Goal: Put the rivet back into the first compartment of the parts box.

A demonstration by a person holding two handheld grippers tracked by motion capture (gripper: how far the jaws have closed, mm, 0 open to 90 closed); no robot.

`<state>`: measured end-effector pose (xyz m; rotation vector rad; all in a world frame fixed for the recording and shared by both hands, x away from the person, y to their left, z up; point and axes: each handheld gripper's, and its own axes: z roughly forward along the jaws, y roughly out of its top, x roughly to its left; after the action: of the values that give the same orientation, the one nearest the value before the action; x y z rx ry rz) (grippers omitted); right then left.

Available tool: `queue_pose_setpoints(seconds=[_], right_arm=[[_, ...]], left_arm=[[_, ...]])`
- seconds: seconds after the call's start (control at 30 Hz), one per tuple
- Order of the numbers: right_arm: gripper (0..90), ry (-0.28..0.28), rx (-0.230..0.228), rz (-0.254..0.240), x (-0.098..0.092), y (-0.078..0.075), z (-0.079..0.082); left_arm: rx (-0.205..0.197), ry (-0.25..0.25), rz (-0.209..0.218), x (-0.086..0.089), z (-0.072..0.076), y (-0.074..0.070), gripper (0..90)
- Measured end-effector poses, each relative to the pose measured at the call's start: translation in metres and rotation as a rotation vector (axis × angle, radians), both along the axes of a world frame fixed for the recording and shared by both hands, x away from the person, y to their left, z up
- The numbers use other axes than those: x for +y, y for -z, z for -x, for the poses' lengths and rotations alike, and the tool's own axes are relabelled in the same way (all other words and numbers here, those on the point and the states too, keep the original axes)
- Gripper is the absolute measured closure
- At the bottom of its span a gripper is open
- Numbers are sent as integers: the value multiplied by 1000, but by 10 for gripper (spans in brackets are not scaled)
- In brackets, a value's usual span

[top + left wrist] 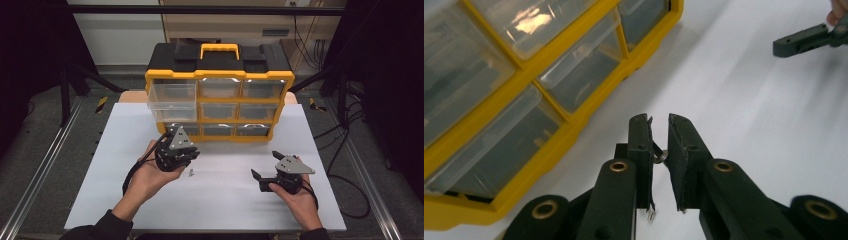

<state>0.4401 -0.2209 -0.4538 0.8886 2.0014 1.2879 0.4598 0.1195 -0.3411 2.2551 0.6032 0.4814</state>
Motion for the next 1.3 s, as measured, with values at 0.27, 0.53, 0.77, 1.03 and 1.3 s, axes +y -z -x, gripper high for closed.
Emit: queue_pose_setpoints(seconds=[0.27,0.53,0.77,1.03,1.3], right_arm=[[44,-1,-1,-2,0,0,0],[44,-1,-1,0,0,0,0],[44,0,1,-2,0,0,0],[44,-1,1,-1,0,0,0],[44,-2,1,0,0,0,0]], left_arm=[[-18,21,16,-4,2,-17,802],[-30,29,38,-6,3,-30,802],[-41,34,60,-7,4,-41,802],[-51,44,80,-8,5,-52,802],[-60,51,102,-9,6,-62,802]])
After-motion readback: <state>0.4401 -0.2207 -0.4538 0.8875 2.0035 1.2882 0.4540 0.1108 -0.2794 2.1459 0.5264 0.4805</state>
